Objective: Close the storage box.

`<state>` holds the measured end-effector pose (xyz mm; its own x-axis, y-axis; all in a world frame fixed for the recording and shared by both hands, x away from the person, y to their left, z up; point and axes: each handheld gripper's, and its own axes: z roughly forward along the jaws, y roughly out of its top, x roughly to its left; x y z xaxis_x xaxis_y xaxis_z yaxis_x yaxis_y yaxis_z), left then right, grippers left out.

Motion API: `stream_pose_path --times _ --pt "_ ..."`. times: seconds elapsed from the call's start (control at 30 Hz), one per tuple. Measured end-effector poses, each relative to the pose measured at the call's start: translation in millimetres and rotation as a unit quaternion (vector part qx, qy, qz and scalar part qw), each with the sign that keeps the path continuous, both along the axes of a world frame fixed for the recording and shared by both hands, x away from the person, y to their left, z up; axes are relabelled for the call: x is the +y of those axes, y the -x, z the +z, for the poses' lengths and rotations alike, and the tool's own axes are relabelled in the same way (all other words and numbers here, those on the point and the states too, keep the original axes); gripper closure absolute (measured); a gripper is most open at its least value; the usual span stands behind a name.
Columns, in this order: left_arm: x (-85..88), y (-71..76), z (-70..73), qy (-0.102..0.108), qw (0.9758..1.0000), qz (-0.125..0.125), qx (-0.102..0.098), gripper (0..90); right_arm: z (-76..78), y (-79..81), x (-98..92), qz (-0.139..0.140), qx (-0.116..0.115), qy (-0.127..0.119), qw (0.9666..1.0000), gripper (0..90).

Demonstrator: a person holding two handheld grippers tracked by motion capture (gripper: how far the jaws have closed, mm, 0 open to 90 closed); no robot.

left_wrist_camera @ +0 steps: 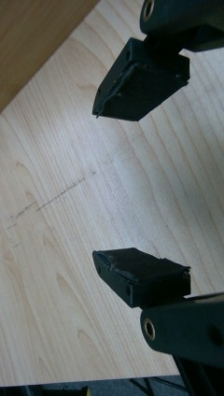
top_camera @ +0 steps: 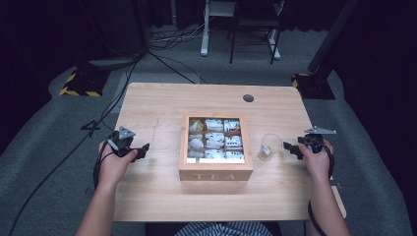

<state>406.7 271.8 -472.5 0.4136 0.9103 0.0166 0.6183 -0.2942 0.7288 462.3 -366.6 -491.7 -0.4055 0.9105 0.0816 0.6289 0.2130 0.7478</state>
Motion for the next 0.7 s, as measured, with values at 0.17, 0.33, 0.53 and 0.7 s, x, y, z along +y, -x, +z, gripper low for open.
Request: stream_pose_path --times 0.17,0.33,0.53,0.7 --pt "-0.7 -3.8 -11.5 -0.006 0.9999 0.001 0.01 25.8 -3.8 -0.9 0.0 0.002 -0.001 0.003 1.0 20.9" --pt "-3.8 -6.3 -17.4 -0.019 0.9997 -0.002 0.015 24.7 -5.9 -1.5 0.6 0.008 -0.005 0.011 0.9999 19.9" --pt "-7.0 -9.5 -25.0 -0.035 0.999 0.001 0.027 23.5 -9.5 -2.6 3.5 0.019 -0.005 0.029 0.9994 18.7" --pt "-5.4 -11.3 -27.8 -0.013 0.9995 -0.003 0.03 22.3 -11.6 -3.0 5.2 0.022 -0.009 0.036 0.9991 17.2"
